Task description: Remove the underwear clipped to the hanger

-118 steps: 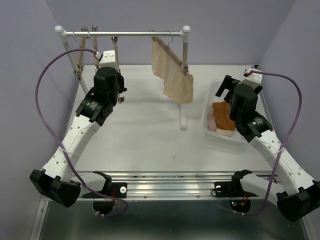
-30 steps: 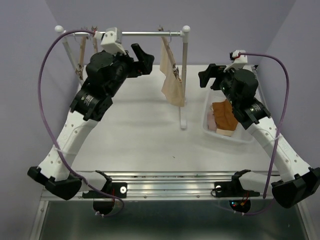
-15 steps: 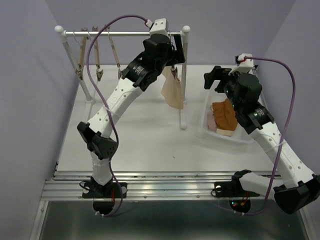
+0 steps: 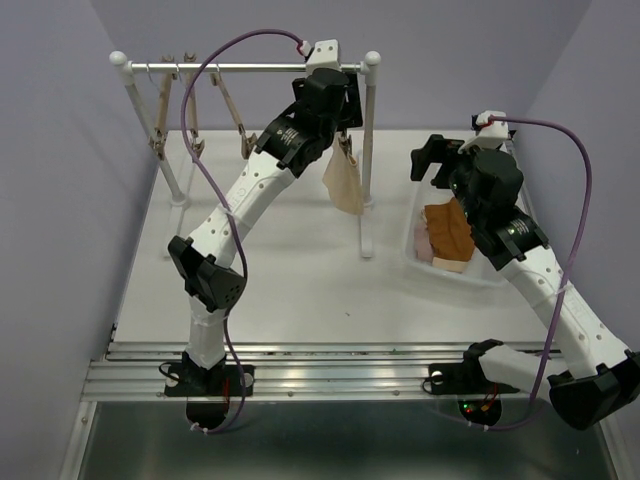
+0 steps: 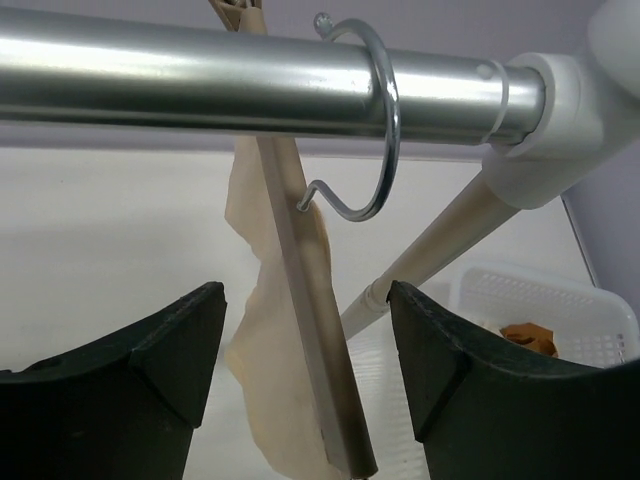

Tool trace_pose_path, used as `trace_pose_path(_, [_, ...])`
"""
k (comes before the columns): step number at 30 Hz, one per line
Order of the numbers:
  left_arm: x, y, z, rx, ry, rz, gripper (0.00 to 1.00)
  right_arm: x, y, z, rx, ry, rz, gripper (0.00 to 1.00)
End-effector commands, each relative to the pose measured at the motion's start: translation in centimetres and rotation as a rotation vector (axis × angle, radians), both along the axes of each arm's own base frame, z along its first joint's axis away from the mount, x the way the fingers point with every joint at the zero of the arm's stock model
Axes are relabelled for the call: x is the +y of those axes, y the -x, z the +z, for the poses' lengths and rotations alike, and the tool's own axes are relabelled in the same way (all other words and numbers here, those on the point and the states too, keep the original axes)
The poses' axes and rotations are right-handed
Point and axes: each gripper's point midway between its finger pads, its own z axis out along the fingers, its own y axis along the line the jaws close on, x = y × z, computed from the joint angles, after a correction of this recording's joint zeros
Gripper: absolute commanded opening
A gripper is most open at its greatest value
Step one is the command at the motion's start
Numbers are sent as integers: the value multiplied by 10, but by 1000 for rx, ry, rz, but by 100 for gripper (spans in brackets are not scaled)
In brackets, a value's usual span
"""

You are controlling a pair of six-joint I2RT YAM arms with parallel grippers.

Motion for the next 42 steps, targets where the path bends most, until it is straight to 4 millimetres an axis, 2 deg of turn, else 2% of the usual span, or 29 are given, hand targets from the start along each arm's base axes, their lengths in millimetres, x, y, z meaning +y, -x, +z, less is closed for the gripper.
trace_pose_path(1, [4,-7,24,-65,2,10,76,-9,5,15,-44,-5,-28,100])
trace_pose_path(5, [8,-16,13,-40,-11,-2,70,-13,7,17,-52,-2,-45,100])
trace_pose_path(10, [11,-20,11,-41,-16,10,47,-14,7,15,-49,1,-50,100])
trace_pose_path(11, [11,-19,12,-41,-16,14,38,-14,7,15,-50,-2,-50,100])
trace_pose_path(12, [12,-18,13,-42,-19,15,34,-14,7,15,-50,0,-50,100])
trace_pose_path(13, [16,-16,17,-48,-16,21,24,-14,7,15,-51,1,-48,100])
trace_pose_path(15, [25,-10,30,-70,-12,47,15,-14,7,13,-49,2,-51,100])
trace_pose_path(17, [31,-9,34,-89,-18,64,0,-14,8,13,-52,1,-50,100])
trace_pose_path(18, [35,-5,41,-105,-17,64,0,-13,8,14,-59,-1,-42,100])
trace_pose_path(19, [36,-5,39,-105,-27,68,0,-13,9,14,-62,-3,-39,100])
trace_pose_path(25, [47,0,55,-159,-78,94,0,-9,8,13,-65,-1,-19,100])
trace_pose_path(30, [50,9,70,-202,-109,98,0,-4,8,12,-63,-2,9,100])
trace_pose_path(42, [57,30,69,-201,-145,81,0,1,9,11,-61,-5,36,100])
